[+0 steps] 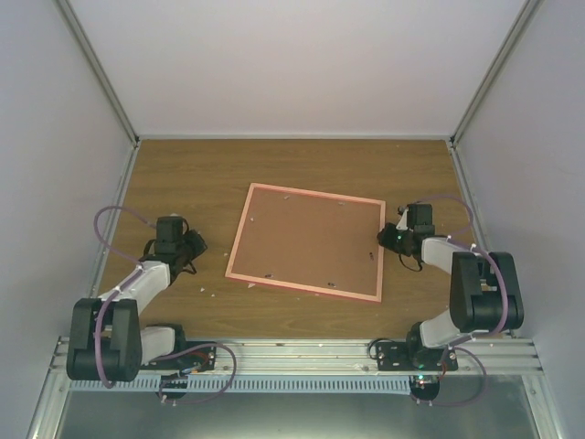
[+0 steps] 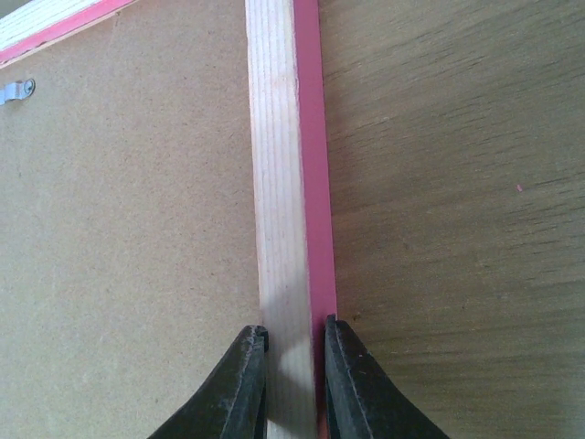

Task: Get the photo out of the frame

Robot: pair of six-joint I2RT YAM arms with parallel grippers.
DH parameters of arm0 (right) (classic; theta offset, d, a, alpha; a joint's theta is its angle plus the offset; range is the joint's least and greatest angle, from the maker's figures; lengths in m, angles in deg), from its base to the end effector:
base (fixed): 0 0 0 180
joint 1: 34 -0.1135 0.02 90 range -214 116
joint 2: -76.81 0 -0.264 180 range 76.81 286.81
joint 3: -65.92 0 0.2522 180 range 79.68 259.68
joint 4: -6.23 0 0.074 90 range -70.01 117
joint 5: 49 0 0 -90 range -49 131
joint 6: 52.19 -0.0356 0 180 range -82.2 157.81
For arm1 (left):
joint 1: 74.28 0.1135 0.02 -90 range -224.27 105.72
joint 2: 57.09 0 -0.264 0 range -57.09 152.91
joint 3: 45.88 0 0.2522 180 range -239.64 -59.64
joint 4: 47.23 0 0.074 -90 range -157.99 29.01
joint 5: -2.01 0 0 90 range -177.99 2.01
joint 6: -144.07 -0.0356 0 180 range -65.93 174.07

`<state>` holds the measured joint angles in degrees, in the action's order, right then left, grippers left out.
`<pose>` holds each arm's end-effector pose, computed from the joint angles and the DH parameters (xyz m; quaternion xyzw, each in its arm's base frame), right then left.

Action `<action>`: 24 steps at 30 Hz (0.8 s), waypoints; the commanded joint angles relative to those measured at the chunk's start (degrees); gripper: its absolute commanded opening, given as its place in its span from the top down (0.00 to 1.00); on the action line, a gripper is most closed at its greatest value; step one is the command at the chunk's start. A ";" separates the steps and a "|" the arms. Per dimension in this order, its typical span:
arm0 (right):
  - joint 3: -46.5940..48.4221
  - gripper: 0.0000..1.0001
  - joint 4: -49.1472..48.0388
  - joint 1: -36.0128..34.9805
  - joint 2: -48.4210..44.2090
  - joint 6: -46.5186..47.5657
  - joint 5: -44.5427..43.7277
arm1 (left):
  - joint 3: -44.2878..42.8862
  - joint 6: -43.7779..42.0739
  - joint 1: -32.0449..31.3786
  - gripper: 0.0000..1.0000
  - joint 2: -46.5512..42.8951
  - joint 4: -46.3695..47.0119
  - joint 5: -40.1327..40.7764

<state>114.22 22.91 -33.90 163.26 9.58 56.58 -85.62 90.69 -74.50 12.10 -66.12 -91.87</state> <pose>0.2644 0.0091 0.1327 0.1914 0.9258 0.1981 0.2590 0.2186 -0.0032 0.1545 -0.2803 0.8911 -0.1423 0.3272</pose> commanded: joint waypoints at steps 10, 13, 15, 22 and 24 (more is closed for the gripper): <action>-2.22 0.93 0.64 0.87 0.95 -2.18 2.21 | 5.60 2.60 3.96 0.64 -5.64 1.99 0.72; -2.20 0.93 0.35 0.87 1.23 -2.14 2.76 | 6.10 2.42 4.18 0.53 -7.61 1.18 1.02; -2.29 0.93 0.27 0.87 1.26 -2.03 2.96 | 6.20 2.36 4.27 0.46 -8.40 0.78 0.89; -0.99 0.92 1.22 0.87 2.11 -0.89 2.31 | 4.74 0.58 4.27 0.26 -10.00 -1.27 -2.03; 0.15 0.92 1.82 0.87 3.12 -0.38 1.95 | 4.33 -0.35 4.00 0.22 -10.21 -1.80 -3.91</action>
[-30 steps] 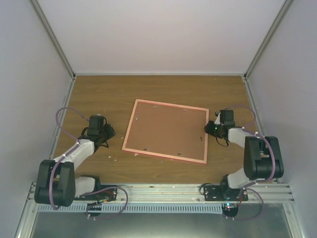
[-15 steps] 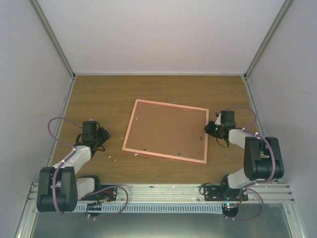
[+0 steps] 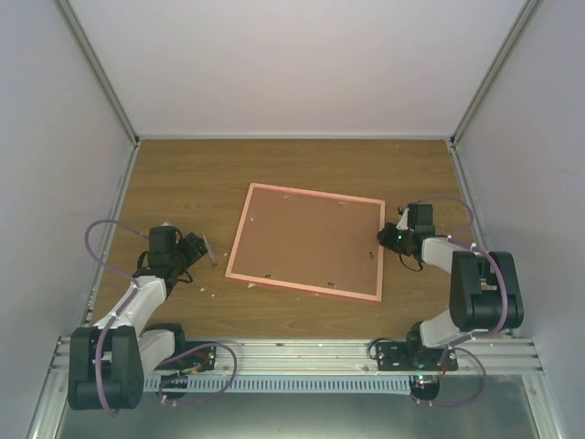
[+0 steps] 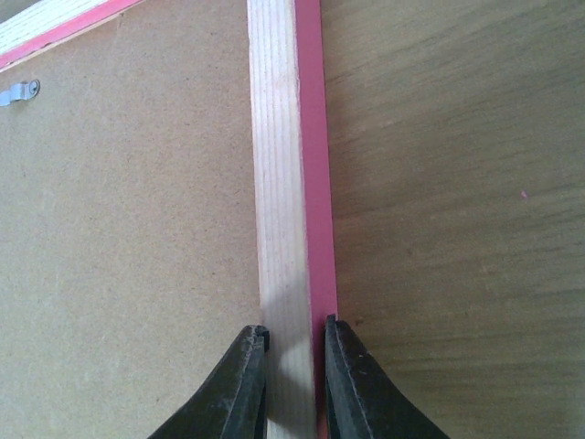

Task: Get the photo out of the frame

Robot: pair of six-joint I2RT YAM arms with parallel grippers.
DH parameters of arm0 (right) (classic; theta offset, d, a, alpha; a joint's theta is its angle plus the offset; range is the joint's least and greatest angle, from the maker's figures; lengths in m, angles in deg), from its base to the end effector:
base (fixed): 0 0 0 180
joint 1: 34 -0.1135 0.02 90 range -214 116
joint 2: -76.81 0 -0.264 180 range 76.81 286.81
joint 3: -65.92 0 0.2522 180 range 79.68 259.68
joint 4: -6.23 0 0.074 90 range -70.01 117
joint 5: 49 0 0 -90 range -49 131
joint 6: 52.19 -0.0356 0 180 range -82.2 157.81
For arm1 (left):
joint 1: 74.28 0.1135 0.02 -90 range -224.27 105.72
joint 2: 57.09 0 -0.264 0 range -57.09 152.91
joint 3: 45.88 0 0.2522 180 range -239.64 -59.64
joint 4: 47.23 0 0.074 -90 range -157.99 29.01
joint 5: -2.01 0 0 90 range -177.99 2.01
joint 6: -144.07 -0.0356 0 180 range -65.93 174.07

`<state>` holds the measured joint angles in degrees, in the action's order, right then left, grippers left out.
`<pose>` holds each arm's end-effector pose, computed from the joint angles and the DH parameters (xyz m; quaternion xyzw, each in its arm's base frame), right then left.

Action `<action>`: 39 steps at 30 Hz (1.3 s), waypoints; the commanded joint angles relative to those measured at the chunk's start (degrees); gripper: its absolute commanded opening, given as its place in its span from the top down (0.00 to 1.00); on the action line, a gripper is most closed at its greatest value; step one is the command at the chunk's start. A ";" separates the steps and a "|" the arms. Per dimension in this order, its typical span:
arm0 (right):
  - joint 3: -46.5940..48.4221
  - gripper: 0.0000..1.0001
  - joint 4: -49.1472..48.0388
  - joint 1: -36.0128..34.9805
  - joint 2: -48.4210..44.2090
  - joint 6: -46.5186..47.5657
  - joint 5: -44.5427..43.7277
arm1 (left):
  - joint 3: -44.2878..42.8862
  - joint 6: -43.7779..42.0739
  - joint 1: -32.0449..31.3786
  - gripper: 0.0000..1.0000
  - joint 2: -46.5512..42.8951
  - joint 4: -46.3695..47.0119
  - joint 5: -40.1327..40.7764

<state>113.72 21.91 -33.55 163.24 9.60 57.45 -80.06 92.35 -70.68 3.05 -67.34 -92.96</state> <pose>0.2637 0.0080 0.1317 0.1907 0.9236 0.2050 0.2618 0.1911 0.0089 0.1532 -0.3160 0.8711 -0.1498 0.3447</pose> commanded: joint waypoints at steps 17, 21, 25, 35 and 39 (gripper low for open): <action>4.38 0.89 3.58 0.52 5.62 -0.18 1.31 | -1.20 3.55 -17.73 0.10 -3.51 -7.11 -9.91; 4.06 0.89 3.78 0.52 5.42 0.20 1.32 | -1.16 5.00 -21.08 0.09 -0.20 -5.81 -11.33; 3.61 0.88 3.67 0.52 5.16 0.34 1.21 | -2.13 6.39 -24.33 0.09 2.59 -4.70 -11.38; 2.35 0.87 3.35 0.52 4.76 0.34 2.84 | -5.87 8.17 -25.57 0.09 9.78 0.36 -12.68; 1.77 0.84 3.45 0.52 4.33 0.52 2.88 | -9.49 6.77 -25.61 0.09 14.70 1.78 -12.59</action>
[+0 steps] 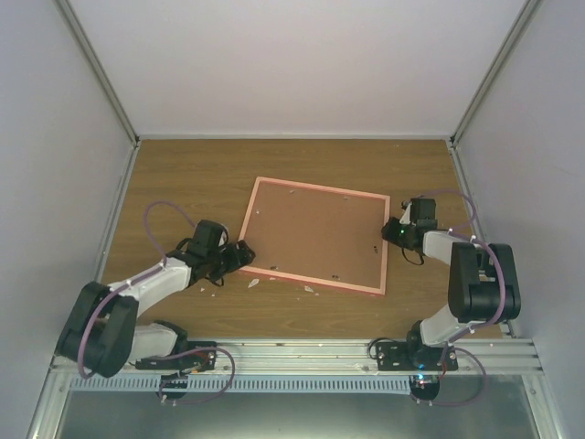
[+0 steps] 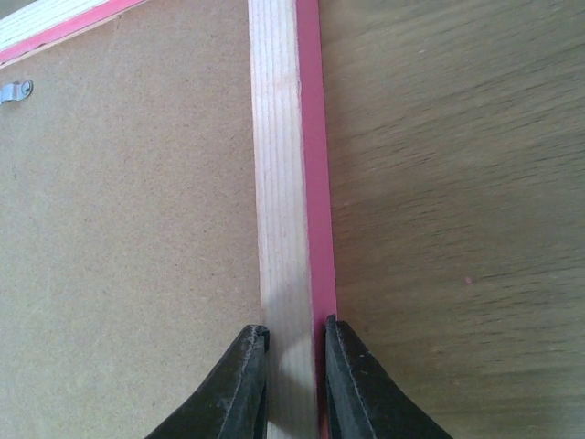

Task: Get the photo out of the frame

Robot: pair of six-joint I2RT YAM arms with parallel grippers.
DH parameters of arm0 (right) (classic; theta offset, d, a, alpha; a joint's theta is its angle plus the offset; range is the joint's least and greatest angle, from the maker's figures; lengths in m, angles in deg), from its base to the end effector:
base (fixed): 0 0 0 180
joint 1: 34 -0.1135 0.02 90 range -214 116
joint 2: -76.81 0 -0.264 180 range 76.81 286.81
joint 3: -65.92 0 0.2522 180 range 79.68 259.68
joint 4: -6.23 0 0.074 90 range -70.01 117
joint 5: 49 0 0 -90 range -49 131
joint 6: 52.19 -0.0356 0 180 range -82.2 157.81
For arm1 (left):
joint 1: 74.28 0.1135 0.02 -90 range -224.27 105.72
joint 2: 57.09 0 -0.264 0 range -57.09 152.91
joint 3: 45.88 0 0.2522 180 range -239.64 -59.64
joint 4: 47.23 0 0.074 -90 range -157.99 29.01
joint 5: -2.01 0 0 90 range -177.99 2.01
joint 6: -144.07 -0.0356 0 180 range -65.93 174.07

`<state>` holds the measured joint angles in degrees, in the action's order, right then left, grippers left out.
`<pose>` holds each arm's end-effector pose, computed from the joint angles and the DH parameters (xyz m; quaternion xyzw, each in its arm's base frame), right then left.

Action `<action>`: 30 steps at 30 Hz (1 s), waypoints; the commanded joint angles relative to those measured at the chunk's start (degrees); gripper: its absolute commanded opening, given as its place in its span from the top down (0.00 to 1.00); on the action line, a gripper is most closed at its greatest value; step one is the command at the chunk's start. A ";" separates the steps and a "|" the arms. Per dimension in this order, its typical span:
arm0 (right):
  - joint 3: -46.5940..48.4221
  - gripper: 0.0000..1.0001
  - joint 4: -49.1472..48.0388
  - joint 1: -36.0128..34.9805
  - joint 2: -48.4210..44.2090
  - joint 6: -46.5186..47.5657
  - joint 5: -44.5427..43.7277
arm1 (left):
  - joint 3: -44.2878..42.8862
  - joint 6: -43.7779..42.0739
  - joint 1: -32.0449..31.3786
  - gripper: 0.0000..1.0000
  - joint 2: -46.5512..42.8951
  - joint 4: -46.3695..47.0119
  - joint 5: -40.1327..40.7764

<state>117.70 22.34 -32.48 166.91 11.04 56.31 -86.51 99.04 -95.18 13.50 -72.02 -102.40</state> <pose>0.2815 0.0019 0.1330 0.1912 0.9251 0.1899 0.2677 0.1962 -0.0844 0.1480 -0.1600 0.9327 -0.2636 0.1871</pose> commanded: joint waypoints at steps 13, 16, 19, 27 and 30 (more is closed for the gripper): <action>-3.55 0.71 6.21 -0.88 -4.29 -1.01 5.75 | -17.30 -6.86 1.10 0.09 17.47 6.43 3.15; -5.06 0.67 6.79 -1.37 -6.05 -0.88 5.60 | -19.70 -7.87 1.81 0.09 20.34 6.60 2.65; -6.12 0.60 6.62 -1.52 -7.05 -0.66 5.78 | -20.90 -8.61 1.94 0.09 21.47 6.66 2.22; -7.02 0.46 8.18 -7.20 -9.07 -1.17 6.13 | -22.83 -11.89 5.00 0.08 22.65 5.22 2.61; -7.32 0.42 8.57 -8.80 -9.69 -1.44 5.72 | -24.34 -11.84 5.51 0.08 23.92 5.09 1.14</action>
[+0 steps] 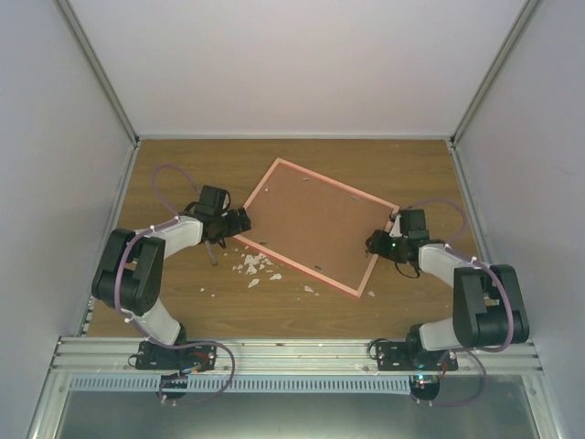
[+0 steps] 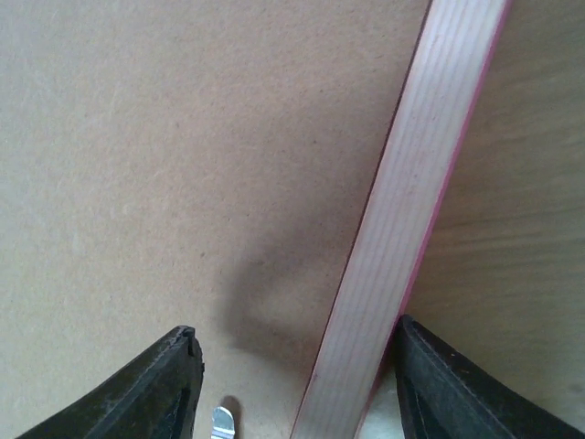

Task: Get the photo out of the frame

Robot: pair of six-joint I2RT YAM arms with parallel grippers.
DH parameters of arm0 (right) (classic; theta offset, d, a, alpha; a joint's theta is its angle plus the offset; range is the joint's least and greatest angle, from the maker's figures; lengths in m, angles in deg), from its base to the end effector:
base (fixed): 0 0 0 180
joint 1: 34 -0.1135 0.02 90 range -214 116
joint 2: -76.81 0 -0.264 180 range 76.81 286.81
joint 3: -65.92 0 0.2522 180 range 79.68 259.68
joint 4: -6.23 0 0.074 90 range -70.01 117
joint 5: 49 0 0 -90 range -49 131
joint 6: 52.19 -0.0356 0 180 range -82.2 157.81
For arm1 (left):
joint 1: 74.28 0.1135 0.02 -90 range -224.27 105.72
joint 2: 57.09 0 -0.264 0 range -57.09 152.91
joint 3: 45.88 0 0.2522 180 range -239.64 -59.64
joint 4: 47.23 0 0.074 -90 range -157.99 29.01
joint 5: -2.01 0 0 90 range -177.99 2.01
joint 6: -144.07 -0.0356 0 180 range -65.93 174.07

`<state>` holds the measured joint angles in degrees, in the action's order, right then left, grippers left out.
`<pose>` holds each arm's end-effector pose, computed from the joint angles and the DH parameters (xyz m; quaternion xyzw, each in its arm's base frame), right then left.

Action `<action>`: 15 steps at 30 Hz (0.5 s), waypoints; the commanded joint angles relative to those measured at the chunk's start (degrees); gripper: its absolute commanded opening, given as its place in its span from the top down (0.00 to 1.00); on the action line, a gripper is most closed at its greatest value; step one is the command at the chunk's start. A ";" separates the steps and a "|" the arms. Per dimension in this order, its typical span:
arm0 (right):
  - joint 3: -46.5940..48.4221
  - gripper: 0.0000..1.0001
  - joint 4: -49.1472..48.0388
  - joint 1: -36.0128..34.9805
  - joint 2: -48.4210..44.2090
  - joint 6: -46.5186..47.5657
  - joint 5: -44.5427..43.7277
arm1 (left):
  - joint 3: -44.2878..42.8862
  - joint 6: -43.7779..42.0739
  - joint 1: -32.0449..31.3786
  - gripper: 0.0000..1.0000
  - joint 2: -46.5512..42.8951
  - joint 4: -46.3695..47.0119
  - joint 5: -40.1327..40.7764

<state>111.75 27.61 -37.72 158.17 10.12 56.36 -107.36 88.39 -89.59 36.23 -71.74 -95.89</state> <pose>0.2436 0.0253 0.1372 0.1600 0.9372 0.1997 0.2370 0.2978 -0.0866 0.1531 -0.1380 0.9451 -0.1810 0.2344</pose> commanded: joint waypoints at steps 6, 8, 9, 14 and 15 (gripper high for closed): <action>0.79 0.31 2.50 -3.73 -1.63 -0.69 3.59 | -2.34 -0.63 0.09 0.08 0.04 5.22 -4.97; 3.32 0.29 2.73 -3.68 -0.28 -0.19 3.54 | -2.14 -1.35 0.60 0.08 -1.23 4.06 -4.09; 4.40 0.29 3.09 -3.69 0.59 0.01 3.47 | -1.93 -1.69 0.90 0.07 -2.25 3.32 -2.97; 6.91 0.25 3.95 -3.63 2.67 2.28 0.31 | 0.23 -2.95 2.38 0.06 -10.09 0.42 1.68; 7.25 0.24 4.29 -3.65 2.97 2.73 -0.24 | 0.65 -3.10 2.46 0.06 -11.13 0.05 1.63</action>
<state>116.43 32.03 -40.48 160.29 10.43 56.47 -107.93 86.86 -87.84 30.94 -72.48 -95.50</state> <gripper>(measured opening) 0.742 0.939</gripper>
